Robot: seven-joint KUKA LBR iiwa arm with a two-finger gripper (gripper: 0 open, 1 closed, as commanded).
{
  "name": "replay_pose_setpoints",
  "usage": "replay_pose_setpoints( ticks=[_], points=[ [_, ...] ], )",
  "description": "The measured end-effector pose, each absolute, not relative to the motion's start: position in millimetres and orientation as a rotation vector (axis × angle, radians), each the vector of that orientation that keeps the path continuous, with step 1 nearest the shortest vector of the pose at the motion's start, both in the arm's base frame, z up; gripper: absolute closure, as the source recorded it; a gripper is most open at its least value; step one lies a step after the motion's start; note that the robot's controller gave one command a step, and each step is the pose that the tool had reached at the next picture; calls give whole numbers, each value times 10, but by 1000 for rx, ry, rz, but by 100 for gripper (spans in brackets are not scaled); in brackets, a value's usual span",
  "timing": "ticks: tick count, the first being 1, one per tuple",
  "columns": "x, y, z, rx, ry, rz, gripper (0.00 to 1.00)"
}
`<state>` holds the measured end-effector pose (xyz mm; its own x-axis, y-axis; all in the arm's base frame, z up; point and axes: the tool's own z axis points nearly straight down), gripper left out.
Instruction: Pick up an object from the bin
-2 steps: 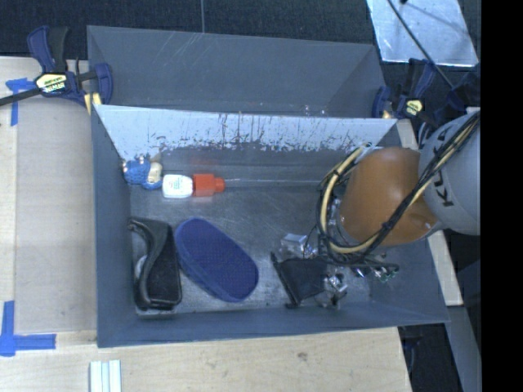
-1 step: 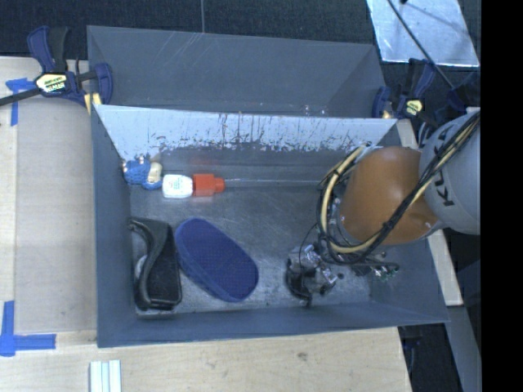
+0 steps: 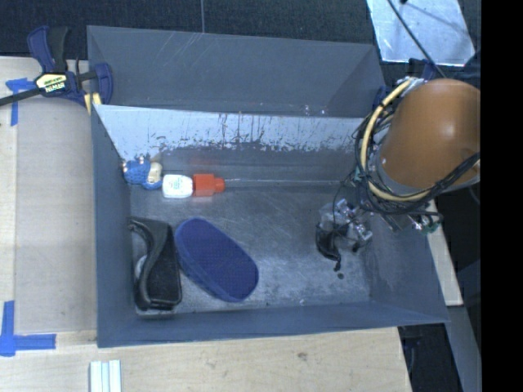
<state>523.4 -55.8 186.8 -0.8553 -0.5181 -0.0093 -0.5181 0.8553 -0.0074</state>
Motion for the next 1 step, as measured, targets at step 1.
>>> replay_pose_setpoints(
  ticks=[1],
  points=[
    [5167,-511,2398,-790,3031,-5,100]
  ],
)
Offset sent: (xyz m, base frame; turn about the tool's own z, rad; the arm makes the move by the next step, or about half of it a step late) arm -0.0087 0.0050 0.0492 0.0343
